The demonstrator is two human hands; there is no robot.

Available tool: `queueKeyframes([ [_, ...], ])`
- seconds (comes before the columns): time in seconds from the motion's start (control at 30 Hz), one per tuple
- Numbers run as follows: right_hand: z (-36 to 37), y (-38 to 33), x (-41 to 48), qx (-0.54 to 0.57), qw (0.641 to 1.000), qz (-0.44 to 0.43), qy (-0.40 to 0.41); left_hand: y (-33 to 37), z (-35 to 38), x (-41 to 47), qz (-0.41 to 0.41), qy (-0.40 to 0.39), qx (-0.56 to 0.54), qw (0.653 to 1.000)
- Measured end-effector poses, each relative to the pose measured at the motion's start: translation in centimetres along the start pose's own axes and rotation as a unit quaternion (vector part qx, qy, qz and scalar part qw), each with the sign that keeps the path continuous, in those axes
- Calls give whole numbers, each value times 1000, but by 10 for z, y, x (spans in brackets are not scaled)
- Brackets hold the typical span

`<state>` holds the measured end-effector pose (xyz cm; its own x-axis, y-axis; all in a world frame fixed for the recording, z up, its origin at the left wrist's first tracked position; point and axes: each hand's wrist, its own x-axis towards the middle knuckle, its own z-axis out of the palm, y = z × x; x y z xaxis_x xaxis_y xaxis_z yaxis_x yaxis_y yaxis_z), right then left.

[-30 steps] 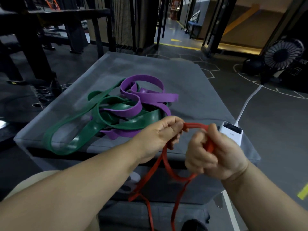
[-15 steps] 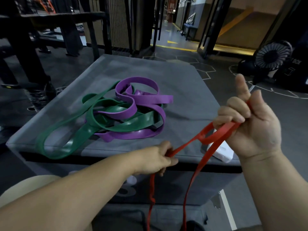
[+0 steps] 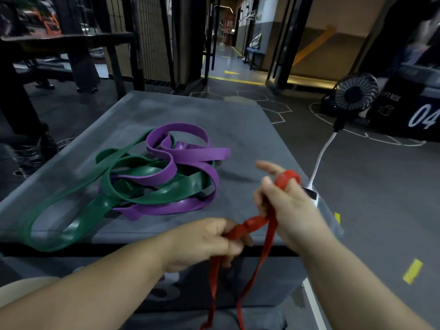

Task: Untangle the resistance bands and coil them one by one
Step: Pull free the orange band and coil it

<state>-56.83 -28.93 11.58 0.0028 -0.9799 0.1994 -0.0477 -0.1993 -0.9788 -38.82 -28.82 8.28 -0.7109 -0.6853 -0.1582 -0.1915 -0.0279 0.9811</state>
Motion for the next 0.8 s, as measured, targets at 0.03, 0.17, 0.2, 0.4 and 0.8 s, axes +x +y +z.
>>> queueKeyframes([
  [0.03, 4, 5, -1, -41, 999, 1, 1, 2, -3, -3, -6, -41, -1, 999],
  [0.17, 13, 6, -6, 6, 999, 39, -9, 3, -12, -5, -40, -74, 102, 991],
  [0.2, 15, 3, -7, 59, 996, 59, -14, 1, -12, -3, -46, -55, 135, 988],
  [0.4, 23, 4, -15, 65, 994, 51, -75, 0, -4, 4, -55, 81, 31, 995],
  [0.8, 23, 15, -14, -68, 998, -5, -13, -4, -2, 4, -52, 102, -123, 986],
])
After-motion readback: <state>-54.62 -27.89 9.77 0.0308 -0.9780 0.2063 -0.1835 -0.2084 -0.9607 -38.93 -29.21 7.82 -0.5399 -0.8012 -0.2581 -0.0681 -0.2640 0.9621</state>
